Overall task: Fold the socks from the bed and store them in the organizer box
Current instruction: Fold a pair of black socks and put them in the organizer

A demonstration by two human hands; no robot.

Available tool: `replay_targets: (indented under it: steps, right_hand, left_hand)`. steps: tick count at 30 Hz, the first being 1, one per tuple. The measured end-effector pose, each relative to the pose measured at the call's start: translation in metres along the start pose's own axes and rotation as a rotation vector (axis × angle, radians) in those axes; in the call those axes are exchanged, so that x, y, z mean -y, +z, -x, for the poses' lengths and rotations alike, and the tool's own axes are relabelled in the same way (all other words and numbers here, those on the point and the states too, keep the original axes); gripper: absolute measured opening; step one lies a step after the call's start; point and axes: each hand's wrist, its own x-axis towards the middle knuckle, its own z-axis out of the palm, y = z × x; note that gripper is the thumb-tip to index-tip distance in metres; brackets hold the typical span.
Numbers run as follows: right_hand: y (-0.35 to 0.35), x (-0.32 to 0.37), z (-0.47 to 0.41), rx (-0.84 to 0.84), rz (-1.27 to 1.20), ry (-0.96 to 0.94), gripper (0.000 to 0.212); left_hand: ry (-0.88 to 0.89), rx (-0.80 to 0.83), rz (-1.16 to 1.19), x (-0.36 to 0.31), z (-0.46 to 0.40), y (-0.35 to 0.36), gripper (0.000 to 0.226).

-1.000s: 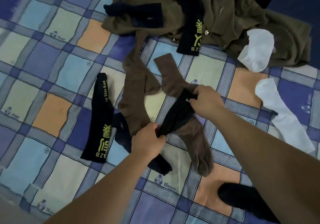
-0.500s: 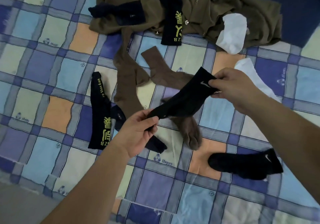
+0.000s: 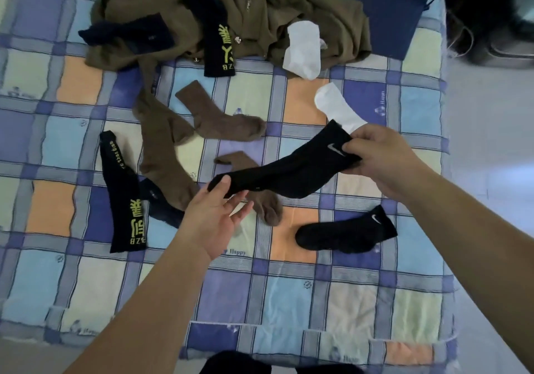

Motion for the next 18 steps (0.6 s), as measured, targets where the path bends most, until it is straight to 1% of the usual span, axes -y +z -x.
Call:
replay_targets:
  steps: [2, 3, 5, 6, 7, 9, 10, 12, 15, 18]
  right_hand:
    - [-0.014, -0.016, 0.006, -0.041, 0.005, 0.01, 0.011]
    - [-0.021, -0.025, 0.009, -0.058, 0.007, 0.012, 0.012]
    - [-0.034, -0.043, 0.016, -0.08, 0.0, 0.015, 0.005]
    - [-0.041, -0.053, 0.018, -0.089, -0.01, 0.021, 0.008]
    - [-0.047, -0.064, 0.021, -0.102, -0.018, 0.029, 0.011]
    - [-0.06, -0.086, 0.025, -0.132, -0.017, 0.052, 0.012]
    - [-0.066, -0.099, 0.026, -0.147, -0.006, 0.063, 0.012]
    - [-0.079, -0.124, 0.028, -0.18, 0.043, 0.075, 0.01]
    - [-0.095, -0.162, 0.027, -0.217, 0.091, 0.089, 0.011]
    - [-0.101, -0.194, 0.024, -0.234, 0.128, 0.118, 0.012]
  left_hand:
    - [0.007, -0.043, -0.046, 0.012, -0.002, 0.012, 0.012]
    - [0.018, -0.085, -0.071, 0.019, -0.002, 0.018, 0.013]
    - [0.043, -0.153, -0.138, 0.034, -0.005, 0.028, 0.015]
    - [0.047, -0.16, -0.171, 0.043, -0.006, 0.031, 0.015]
    - [0.041, -0.146, -0.197, 0.052, -0.007, 0.033, 0.013]
    - [-0.002, -0.068, -0.238, 0.07, -0.007, 0.033, 0.006]
    - [-0.032, -0.021, -0.265, 0.08, -0.007, 0.031, 0.005]
    - [-0.083, 0.044, -0.34, 0.101, -0.008, 0.025, 0.013]
    - [-0.11, 0.008, -0.488, 0.134, -0.012, 0.014, 0.013]
    - [-0.126, -0.023, -0.572, 0.166, -0.018, 0.004, 0.013]
